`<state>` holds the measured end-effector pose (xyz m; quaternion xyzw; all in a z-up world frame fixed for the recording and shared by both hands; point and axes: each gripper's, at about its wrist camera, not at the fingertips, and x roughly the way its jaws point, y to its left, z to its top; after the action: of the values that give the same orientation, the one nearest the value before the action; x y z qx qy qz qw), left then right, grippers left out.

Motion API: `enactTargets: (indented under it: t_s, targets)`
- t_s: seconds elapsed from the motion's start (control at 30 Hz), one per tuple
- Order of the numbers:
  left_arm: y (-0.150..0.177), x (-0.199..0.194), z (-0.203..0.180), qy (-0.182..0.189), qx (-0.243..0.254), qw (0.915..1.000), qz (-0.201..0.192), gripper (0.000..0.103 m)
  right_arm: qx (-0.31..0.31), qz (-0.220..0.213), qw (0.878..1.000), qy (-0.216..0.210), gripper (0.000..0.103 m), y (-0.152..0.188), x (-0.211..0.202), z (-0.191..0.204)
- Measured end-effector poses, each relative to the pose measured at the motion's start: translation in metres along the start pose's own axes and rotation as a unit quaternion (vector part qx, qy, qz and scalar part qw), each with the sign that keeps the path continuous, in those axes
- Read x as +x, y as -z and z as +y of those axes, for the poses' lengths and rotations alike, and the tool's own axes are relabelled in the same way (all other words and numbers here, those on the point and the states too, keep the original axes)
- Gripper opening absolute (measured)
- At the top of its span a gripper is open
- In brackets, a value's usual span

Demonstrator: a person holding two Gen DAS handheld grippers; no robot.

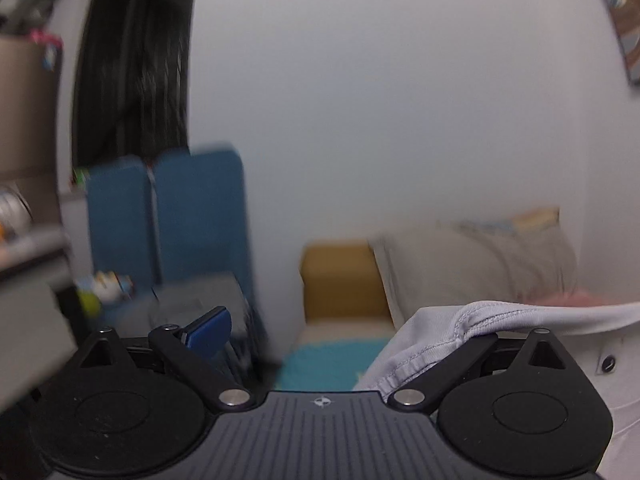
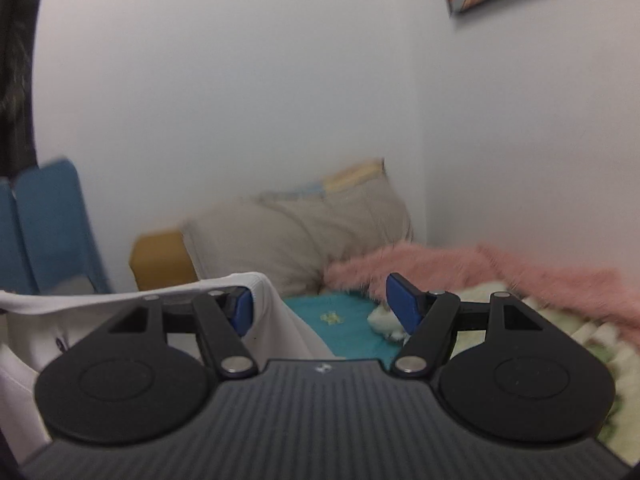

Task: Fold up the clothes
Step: 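Lower the shirt flat onto the bed with both grippers and release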

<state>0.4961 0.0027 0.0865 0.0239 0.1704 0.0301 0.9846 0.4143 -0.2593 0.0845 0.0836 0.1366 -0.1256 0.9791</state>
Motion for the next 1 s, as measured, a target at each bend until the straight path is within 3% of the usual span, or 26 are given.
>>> enactTargets:
  t_s: [0.1,0.2,0.27,0.33,0.43,0.57,0.77,1.0]
  targets:
    - [0.052,0.095,-0.022,0.012,0.023,0.9976,0.065,0.097,-0.01,0.058,0.998,0.005,0.069,0.049,0.086,-0.002]
    - [0.101,0.159,-0.045,0.031,0.058,0.9899,0.126,0.097,-0.021,0.13,0.991,0.0,0.068,0.094,0.156,-0.012]
    - [0.125,0.179,-0.054,0.058,0.078,0.9799,0.174,0.097,-0.028,0.176,0.984,-0.01,0.068,0.121,0.183,-0.013]
    - [0.145,0.195,-0.06,0.09,0.095,0.967,0.218,0.097,-0.014,0.211,0.976,-0.053,0.068,0.135,0.19,-0.015]
    - [0.152,0.187,-0.063,0.113,0.096,0.9605,0.235,0.099,0.011,0.246,0.963,-0.113,0.069,0.148,0.194,-0.018]
    - [0.134,0.148,-0.05,0.134,0.059,0.9655,0.215,0.101,0.014,0.241,0.961,-0.138,0.069,0.138,0.164,-0.018]
    - [0.133,0.022,-0.006,0.14,-0.017,0.9807,0.135,0.102,-0.001,0.181,0.972,-0.147,0.069,0.122,0.063,-0.033]
    - [0.202,-0.144,0.055,0.107,-0.07,0.984,0.124,0.102,0.019,0.129,0.979,-0.157,0.069,0.129,-0.116,-0.044]
